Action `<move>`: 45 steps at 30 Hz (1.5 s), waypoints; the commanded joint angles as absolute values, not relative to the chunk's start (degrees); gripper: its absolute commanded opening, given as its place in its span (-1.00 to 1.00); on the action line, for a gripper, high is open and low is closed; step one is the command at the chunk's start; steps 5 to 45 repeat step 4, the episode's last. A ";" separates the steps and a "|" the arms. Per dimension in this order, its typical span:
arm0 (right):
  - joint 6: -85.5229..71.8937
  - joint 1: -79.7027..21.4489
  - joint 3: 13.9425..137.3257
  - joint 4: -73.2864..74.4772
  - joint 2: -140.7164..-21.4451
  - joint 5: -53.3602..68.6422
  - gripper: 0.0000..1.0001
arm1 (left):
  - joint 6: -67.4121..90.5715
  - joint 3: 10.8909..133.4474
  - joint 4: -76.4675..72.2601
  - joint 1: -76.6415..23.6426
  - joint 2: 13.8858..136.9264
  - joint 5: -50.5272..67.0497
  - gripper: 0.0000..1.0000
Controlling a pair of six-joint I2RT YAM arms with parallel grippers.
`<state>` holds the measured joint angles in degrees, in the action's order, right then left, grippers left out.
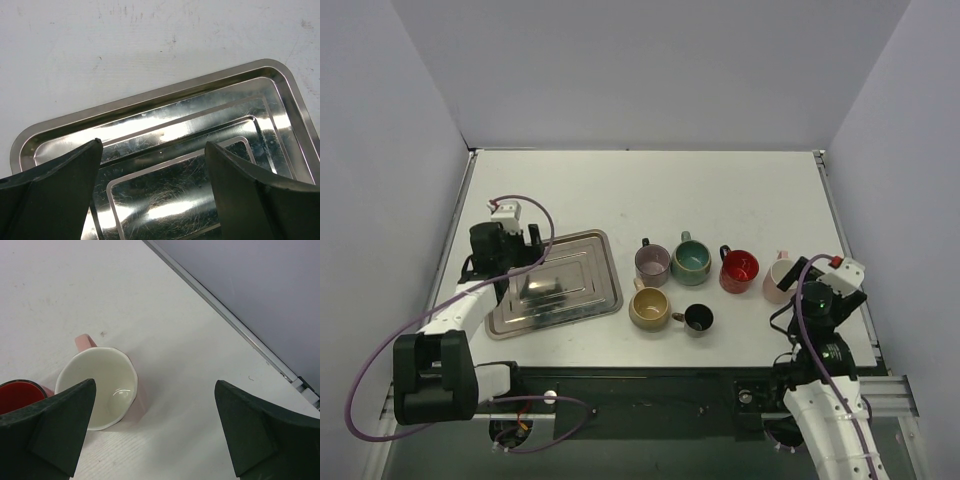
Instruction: Turn the mug right side up
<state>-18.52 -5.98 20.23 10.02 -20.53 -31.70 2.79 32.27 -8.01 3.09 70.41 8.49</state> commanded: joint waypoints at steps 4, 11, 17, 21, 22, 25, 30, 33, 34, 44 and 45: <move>-18.46 -5.71 20.04 8.44 -19.51 -31.38 1.00 | 2.90 32.52 -10.73 2.90 69.52 10.81 0.89; -18.46 -5.71 20.04 8.44 -19.51 -31.38 1.00 | 2.90 32.52 -10.73 2.90 69.52 10.81 0.89; -18.46 -5.71 20.04 8.44 -19.51 -31.38 1.00 | 2.90 32.52 -10.73 2.90 69.52 10.81 0.89; -18.46 -5.71 20.04 8.44 -19.51 -31.38 1.00 | 2.90 32.52 -10.73 2.90 69.52 10.81 0.89; -18.46 -5.71 20.04 8.44 -19.51 -31.38 1.00 | 2.90 32.52 -10.73 2.90 69.52 10.81 0.89; -18.46 -5.71 20.04 8.44 -19.51 -31.38 1.00 | 2.90 32.52 -10.73 2.90 69.52 10.81 0.89; -18.46 -5.71 20.04 8.44 -19.51 -31.38 1.00 | 2.90 32.52 -10.73 2.90 69.52 10.81 0.89; -18.46 -5.71 20.04 8.44 -19.51 -31.38 1.00 | 2.90 32.52 -10.73 2.90 69.52 10.81 0.89; -18.46 -5.71 20.04 8.44 -19.51 -31.38 1.00 | 2.90 32.52 -10.73 2.90 69.52 10.81 0.89; -18.46 -5.71 20.04 8.44 -19.51 -31.38 1.00 | 2.90 32.52 -10.73 2.90 69.52 10.81 0.89; -18.46 -5.71 20.04 8.44 -19.51 -31.38 1.00 | 2.90 32.52 -10.73 2.90 69.52 10.81 0.89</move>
